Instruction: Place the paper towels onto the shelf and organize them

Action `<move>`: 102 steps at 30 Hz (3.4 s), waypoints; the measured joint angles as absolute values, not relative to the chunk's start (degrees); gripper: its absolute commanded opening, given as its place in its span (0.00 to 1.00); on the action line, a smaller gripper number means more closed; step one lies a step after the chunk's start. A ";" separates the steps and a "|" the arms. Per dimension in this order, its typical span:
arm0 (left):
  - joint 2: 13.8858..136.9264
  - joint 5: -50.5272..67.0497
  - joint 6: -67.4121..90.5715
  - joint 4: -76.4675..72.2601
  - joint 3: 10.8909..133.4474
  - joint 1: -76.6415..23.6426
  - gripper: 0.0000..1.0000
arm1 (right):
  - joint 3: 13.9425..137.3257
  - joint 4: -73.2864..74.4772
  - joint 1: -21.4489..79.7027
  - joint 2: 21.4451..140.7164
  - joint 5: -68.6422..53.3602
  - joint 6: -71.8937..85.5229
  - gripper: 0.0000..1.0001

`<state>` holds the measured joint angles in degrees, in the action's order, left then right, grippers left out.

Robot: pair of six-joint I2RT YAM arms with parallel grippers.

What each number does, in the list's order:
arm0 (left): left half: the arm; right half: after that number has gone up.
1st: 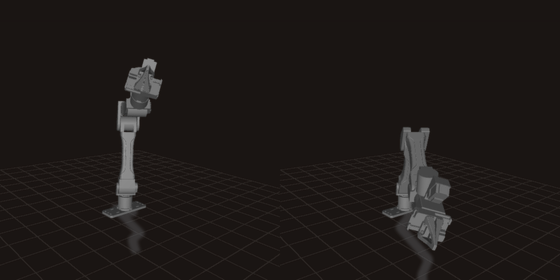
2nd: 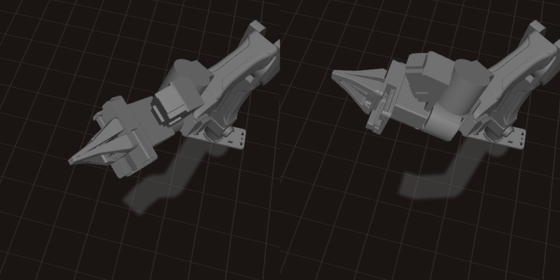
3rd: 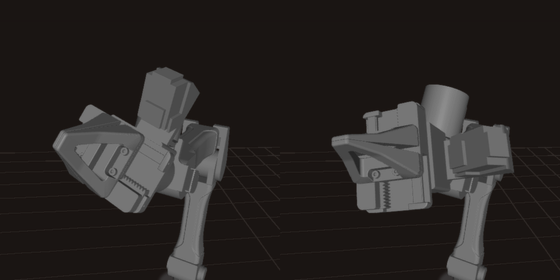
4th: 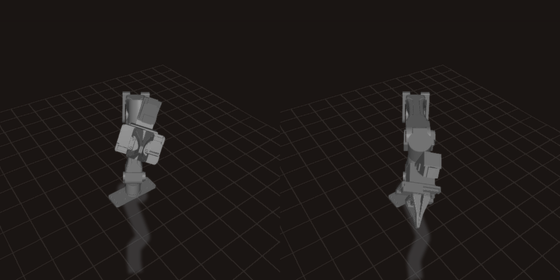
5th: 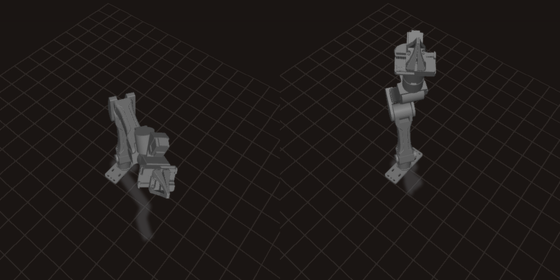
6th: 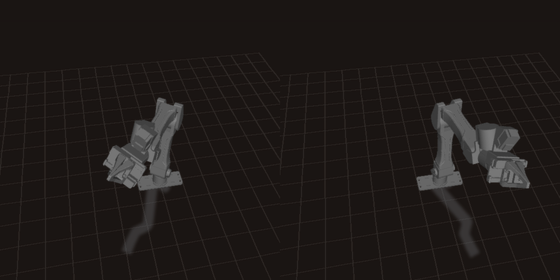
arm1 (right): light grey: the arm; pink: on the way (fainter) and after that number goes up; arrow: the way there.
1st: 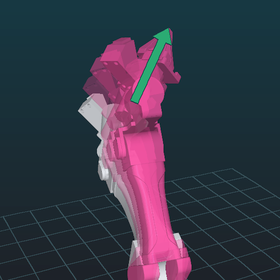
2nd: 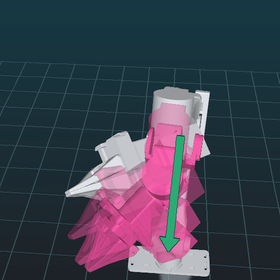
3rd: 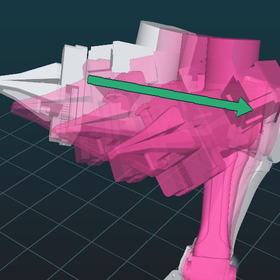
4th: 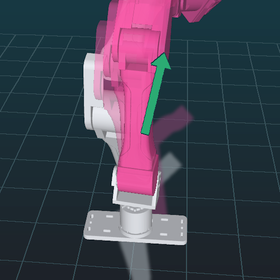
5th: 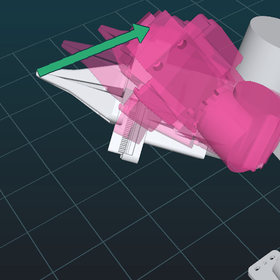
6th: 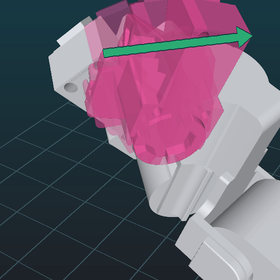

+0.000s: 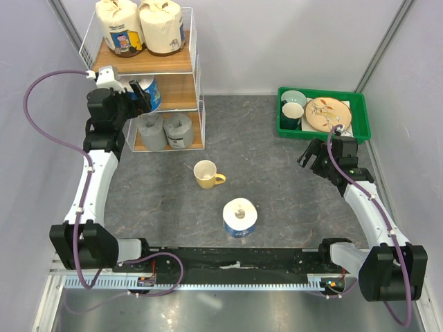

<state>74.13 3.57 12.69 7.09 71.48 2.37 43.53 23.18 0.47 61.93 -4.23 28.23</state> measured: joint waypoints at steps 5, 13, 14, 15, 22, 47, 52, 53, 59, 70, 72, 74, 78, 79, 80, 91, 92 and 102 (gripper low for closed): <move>75.50 3.53 12.69 7.05 72.60 2.26 0.92 | 43.53 23.18 0.47 61.93 -4.23 28.18 0.98; 77.03 3.31 12.69 6.66 73.36 2.15 0.89 | 43.53 23.18 0.47 61.98 -4.23 27.97 0.98; 77.21 3.20 12.69 6.48 73.36 2.15 0.89 | 43.53 23.18 0.47 62.00 -4.23 27.90 0.98; 77.36 3.07 12.69 6.22 73.38 2.15 0.88 | 43.53 23.18 0.47 62.00 -4.23 27.83 0.98; 78.41 2.13 12.69 4.32 73.41 2.15 0.87 | 43.53 23.18 0.47 62.63 -4.19 27.64 0.98; 81.80 1.72 14.13 0.71 74.22 2.15 0.89 | 43.53 23.18 0.47 63.44 -3.62 27.64 0.98; 81.32 1.58 15.59 0.93 74.19 2.15 0.89 | 43.53 23.18 0.47 63.70 -3.64 27.64 0.98; 80.88 1.58 16.01 1.10 74.17 2.15 0.89 | 43.53 23.18 0.47 63.70 -3.64 27.64 0.98; 73.34 2.04 18.76 3.88 72.25 2.15 0.89 | 43.55 23.18 0.47 63.92 -4.34 27.68 0.98; 60.62 0.93 23.20 13.52 65.58 -11.40 0.92 | 43.72 21.23 0.47 66.24 -7.27 29.12 0.98; 60.58 0.10 23.44 15.25 63.81 -18.26 0.91 | 43.90 20.93 0.47 66.87 -7.66 29.34 0.98; 60.47 -0.56 24.16 17.15 61.47 -24.86 0.91 | 43.97 20.49 0.47 67.07 -7.79 29.63 0.98; 59.05 -1.58 27.27 21.52 56.90 -31.88 0.88 | 43.97 20.16 0.47 67.07 -7.88 30.02 0.98; 58.76 -1.52 28.05 22.52 56.27 -32.97 0.88 | 43.97 20.14 0.47 67.07 -7.90 30.09 0.98; 58.50 -1.69 29.21 24.12 55.79 -34.74 0.88 | 43.97 20.12 0.47 67.07 -7.92 30.22 0.98; 65.28 -3.40 33.36 28.77 55.77 -55.35 0.88 | 43.94 18.85 0.47 67.05 -8.40 31.29 0.98; 66.39 -3.90 33.54 29.39 55.75 -56.71 0.88 | 43.94 18.85 0.47 67.02 -8.38 31.31 0.98; 69.32 -6.46 35.18 31.16 53.36 -61.12 0.88 | 42.70 18.46 0.47 66.43 -8.54 31.51 0.98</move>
